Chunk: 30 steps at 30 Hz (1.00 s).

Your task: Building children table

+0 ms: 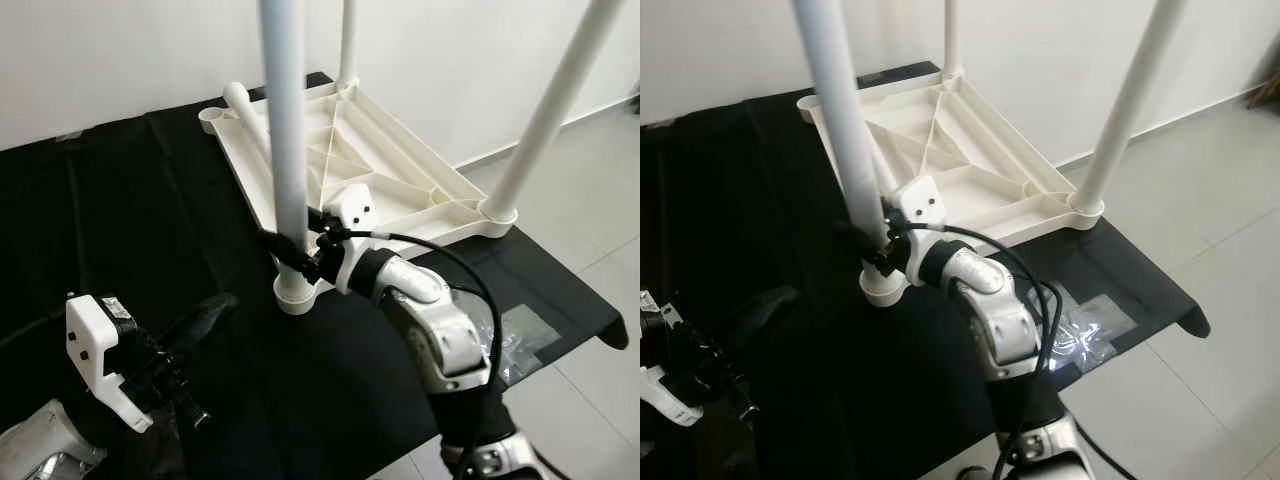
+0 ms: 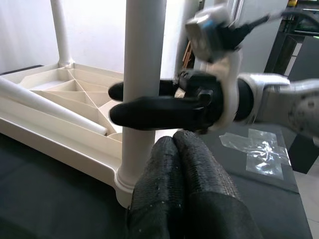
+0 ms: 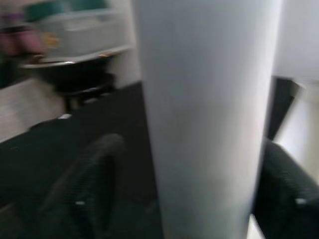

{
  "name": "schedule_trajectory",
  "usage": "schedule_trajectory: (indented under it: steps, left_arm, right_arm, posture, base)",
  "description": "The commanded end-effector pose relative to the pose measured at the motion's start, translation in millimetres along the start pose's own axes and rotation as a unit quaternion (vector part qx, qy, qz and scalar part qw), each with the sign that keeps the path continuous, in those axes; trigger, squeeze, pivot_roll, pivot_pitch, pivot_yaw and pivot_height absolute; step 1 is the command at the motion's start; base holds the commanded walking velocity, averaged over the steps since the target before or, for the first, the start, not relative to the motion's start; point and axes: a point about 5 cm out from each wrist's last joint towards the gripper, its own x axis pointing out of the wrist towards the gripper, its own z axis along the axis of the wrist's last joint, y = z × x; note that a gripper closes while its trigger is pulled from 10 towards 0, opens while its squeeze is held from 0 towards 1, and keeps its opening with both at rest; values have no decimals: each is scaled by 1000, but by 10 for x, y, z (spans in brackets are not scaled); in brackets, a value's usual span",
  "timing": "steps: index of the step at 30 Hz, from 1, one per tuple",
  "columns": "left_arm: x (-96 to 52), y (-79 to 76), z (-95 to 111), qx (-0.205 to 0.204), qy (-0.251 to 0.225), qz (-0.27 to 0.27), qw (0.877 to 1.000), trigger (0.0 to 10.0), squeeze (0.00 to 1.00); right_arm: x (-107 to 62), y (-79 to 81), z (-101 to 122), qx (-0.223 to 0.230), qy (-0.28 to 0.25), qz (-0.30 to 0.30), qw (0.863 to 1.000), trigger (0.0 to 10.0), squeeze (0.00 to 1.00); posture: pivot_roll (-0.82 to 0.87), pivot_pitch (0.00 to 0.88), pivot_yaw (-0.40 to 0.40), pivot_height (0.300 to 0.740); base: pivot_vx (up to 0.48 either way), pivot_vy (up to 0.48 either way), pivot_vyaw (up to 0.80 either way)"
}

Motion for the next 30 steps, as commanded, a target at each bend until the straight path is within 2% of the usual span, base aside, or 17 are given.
schedule_trajectory:
  steps: [1, 2, 3, 4, 7, 12, 13, 16, 17, 22, 26, 28, 30]
  left_arm:
    - [-10, -11, -20, -2, 6, 2, 1000, 10000, 0]
    - [-14, -16, -19, -3, 6, 2, 1000, 10000, 0]
    - [-14, -16, -19, -3, 6, 2, 1000, 10000, 0]
    - [-22, -27, -16, -3, 6, 3, 1000, 10000, 0]
    - [-35, -42, -8, -3, 8, 4, 1000, 10000, 0]
    - [-54, -48, -2, -4, 10, 5, 1000, 10000, 0]
    - [-63, -52, 0, -4, 11, 6, 1000, 10000, 0]
    - [-63, -52, 0, -4, 11, 6, 1000, 10000, 0]
    - [-77, -64, 2, -5, 13, 6, 1000, 10000, 0]
    - [-80, -74, -1, -7, 14, 7, 1000, 10000, 0]
    - [-72, -74, -6, -7, 14, 8, 1000, 10000, 0]
    - [-66, -70, -11, -7, 13, 8, 1000, 10000, 0]
    - [-65, -69, -13, -7, 12, 8, 1000, 10000, 0]
  right_arm:
    - [34, 47, 67, -5, -13, 63, 998, 10000, 1000]
    - [12, -6, 93, -29, -8, 96, 995, 10000, 1000]
    - [12, -6, 93, -29, -8, 96, 995, 10000, 1000]
    - [-11, -94, 140, -68, 1, 139, 988, 10000, 0]
    - [29, -235, 226, -93, 5, 159, 983, 10000, 0]
    - [61, -296, 309, -82, 3, 202, 976, 10000, 0]
    - [63, -292, 329, -73, 2, 226, 971, 2275, 0]
    - [63, -292, 329, -73, 2, 226, 971, 2275, 0]
    - [61, -308, 363, -59, 2, 263, 963, 0, 0]
    - [63, -359, 372, -56, 0, 282, 958, 0, 0]
    - [39, -398, 343, -55, -6, 273, 960, 0, 0]
    - [11, -386, 278, -47, -15, 227, 973, 0, 0]
    - [3, -360, 238, -43, -19, 204, 978, 0, 0]
  posture:
    - [-20, 179, -3, 740]
    - [-16, 181, -4, 740]
    - [-16, 181, -4, 740]
    - [-10, 186, -5, 740]
    - [-5, 190, -4, 740]
    - [4, 197, -4, 740]
    - [12, 205, -4, 740]
    - [12, 205, -4, 740]
    - [14, 208, -8, 740]
    - [14, 207, -8, 740]
    - [8, 201, -10, 740]
    - [-2, 198, -14, 740]
    - [-6, 198, -16, 740]
  base:
    - [0, 0, 0]
    - [0, 0, 0]
    - [0, 0, 0]
    - [0, 0, 0]
    - [0, 0, 0]
    - [0, 0, 0]
    - [0, 0, 0]
    - [0, 0, 0]
    - [0, 0, 0]
    - [0, 0, 0]
    - [0, 0, 0]
    - [0, 0, 0]
    - [0, 0, 0]
